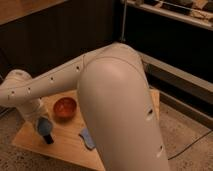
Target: Place the ceramic cup over the eraser
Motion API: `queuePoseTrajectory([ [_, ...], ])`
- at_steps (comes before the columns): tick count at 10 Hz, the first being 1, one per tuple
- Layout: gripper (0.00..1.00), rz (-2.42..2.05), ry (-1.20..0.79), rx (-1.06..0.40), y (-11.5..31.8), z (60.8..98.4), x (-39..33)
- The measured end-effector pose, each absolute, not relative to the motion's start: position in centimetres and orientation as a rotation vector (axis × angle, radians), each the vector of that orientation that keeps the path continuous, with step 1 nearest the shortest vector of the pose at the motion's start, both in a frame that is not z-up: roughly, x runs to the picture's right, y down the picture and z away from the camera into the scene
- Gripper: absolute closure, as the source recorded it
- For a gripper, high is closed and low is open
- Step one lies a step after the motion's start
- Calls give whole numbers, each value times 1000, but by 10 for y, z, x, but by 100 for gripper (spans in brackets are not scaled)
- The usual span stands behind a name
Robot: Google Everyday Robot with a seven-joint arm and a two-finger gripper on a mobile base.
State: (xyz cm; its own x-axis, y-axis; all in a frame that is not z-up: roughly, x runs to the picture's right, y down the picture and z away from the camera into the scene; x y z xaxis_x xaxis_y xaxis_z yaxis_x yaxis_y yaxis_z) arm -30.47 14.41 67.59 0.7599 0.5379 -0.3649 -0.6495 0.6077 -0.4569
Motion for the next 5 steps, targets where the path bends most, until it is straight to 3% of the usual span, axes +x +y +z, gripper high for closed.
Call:
queuePoseTrajectory([
  [5, 20, 714, 191, -646, 144, 676, -307],
])
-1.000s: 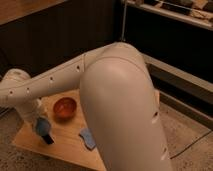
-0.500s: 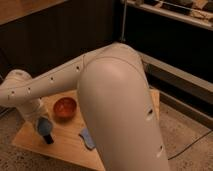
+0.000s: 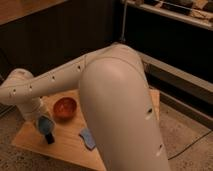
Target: Place the ceramic cup over the eraser
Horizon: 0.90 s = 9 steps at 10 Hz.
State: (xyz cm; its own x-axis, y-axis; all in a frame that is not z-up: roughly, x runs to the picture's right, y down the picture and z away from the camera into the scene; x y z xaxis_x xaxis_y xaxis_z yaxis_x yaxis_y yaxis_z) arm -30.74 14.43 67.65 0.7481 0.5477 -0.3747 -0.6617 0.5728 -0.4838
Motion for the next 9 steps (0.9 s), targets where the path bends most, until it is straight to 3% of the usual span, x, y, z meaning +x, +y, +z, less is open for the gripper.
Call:
queuePoseTrajectory([
  [9, 20, 753, 185, -666, 133, 678, -300],
])
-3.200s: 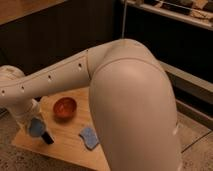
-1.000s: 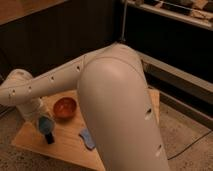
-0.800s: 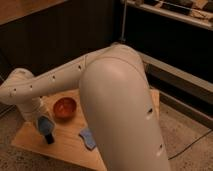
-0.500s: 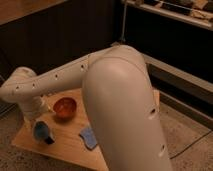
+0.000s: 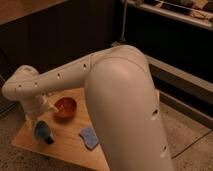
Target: Place the ceramic cup over the eraser
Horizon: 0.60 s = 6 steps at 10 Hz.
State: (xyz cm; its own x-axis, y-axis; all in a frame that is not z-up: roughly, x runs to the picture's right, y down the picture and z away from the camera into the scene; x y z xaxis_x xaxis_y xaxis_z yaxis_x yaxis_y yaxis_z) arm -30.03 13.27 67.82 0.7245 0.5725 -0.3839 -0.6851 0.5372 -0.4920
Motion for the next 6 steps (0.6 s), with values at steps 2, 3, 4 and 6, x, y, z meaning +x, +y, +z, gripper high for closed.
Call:
queuePoseTrajectory([
  [2, 20, 782, 174, -647, 115, 673, -299],
  [3, 20, 812, 152, -628, 95, 667, -298],
  [4, 20, 852, 134, -613, 76, 662, -295],
  [6, 20, 964, 118, -581, 40, 663, -281],
])
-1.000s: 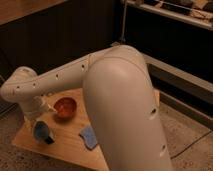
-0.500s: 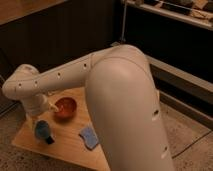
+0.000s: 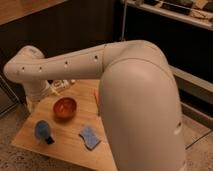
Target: Place the ceramic cup over the eraser
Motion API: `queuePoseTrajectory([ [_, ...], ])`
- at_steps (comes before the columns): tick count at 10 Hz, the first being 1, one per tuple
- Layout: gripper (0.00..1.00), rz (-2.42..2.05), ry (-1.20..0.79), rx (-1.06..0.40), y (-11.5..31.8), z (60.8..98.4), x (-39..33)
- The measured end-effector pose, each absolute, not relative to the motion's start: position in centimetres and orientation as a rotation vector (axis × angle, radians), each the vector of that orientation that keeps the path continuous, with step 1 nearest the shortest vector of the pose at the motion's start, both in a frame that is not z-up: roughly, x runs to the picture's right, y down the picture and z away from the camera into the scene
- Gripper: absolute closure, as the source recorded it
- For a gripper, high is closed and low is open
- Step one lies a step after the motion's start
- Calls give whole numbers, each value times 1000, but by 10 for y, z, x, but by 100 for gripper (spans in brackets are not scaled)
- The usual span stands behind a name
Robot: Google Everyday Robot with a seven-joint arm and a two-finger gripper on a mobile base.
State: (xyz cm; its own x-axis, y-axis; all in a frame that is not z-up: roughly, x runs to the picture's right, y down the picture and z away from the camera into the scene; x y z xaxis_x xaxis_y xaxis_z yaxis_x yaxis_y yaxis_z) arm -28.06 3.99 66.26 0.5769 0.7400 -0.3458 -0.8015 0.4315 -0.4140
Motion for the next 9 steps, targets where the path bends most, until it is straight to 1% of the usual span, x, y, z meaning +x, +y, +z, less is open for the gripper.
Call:
queuePoseTrajectory([
  [2, 20, 1077, 161, -551, 23, 679, -253],
  [5, 20, 1147, 214, -526, 22, 697, -235],
  [9, 20, 1148, 232, -521, 24, 701, -232],
])
